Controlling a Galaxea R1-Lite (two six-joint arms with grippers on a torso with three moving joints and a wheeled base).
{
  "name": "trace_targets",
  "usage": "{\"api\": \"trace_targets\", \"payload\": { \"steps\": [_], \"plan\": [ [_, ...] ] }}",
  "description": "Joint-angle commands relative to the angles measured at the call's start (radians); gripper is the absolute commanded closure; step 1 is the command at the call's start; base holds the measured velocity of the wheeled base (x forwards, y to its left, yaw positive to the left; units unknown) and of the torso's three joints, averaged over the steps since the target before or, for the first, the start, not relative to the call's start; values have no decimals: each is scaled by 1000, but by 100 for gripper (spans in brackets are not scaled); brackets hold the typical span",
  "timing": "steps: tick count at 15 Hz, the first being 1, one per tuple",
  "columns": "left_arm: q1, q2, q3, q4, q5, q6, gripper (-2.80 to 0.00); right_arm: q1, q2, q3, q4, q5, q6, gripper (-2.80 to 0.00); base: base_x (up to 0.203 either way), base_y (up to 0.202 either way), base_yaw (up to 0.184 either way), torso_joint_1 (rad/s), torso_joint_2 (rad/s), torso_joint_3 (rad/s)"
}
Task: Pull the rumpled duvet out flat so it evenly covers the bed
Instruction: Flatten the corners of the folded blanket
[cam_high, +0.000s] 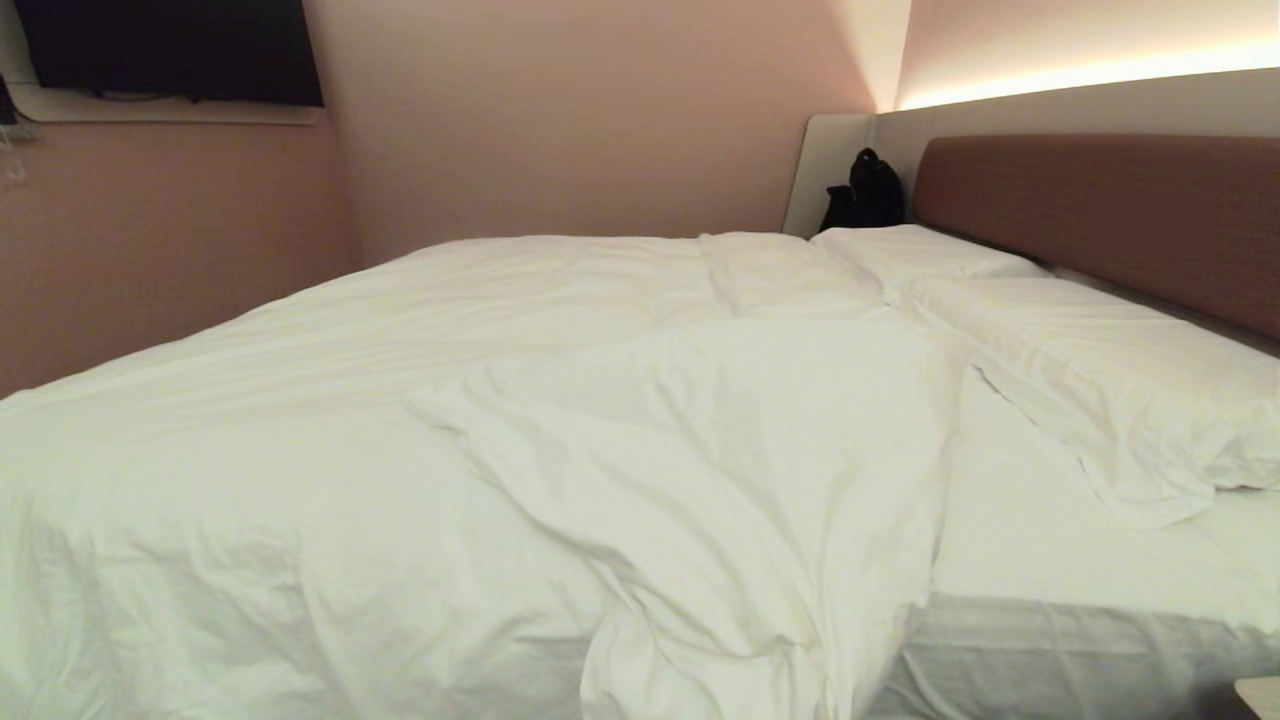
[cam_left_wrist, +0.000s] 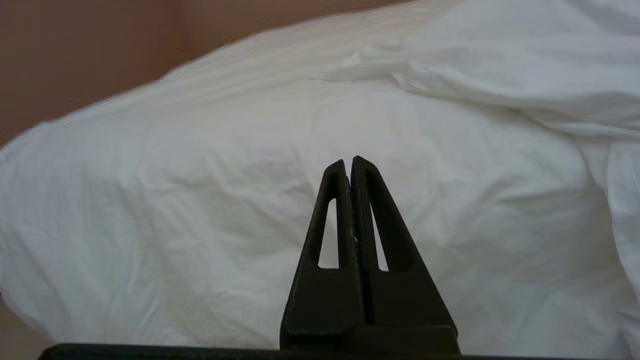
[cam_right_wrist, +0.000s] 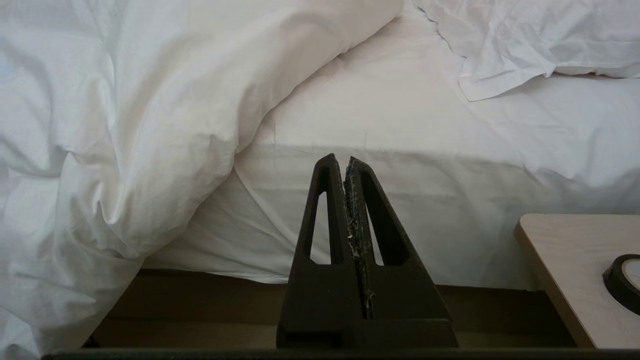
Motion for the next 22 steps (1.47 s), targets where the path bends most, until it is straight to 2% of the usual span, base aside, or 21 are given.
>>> {"api": "trace_targets", "payload": {
  "steps": [1, 4, 7, 12, 14, 22],
  "plan": [
    [0, 0, 2, 39, -1, -15, 0, 0, 0, 0, 0, 0, 0, 0, 0, 0, 0, 0, 0, 0],
    [0, 0, 2, 50, -8, -37, 0, 1, 0, 0, 0, 0, -1, 0, 0, 0, 0, 0, 0, 0],
    [0, 0, 2, 110, -10, -63, 0, 1, 0, -1, 0, 0, 0, 0, 0, 0, 0, 0, 0, 0],
    [0, 0, 2, 95, -8, -85, 0, 0, 0, 0, 0, 0, 0, 0, 0, 0, 0, 0, 0, 0],
    [0, 0, 2, 94, -1, -156, 0, 0, 0, 0, 0, 0, 0, 0, 0, 0, 0, 0, 0, 0],
    [0, 0, 2, 94, -1, -154, 0, 1, 0, -1, 0, 0, -2, 0, 0, 0, 0, 0, 0, 0]
  ]
}}
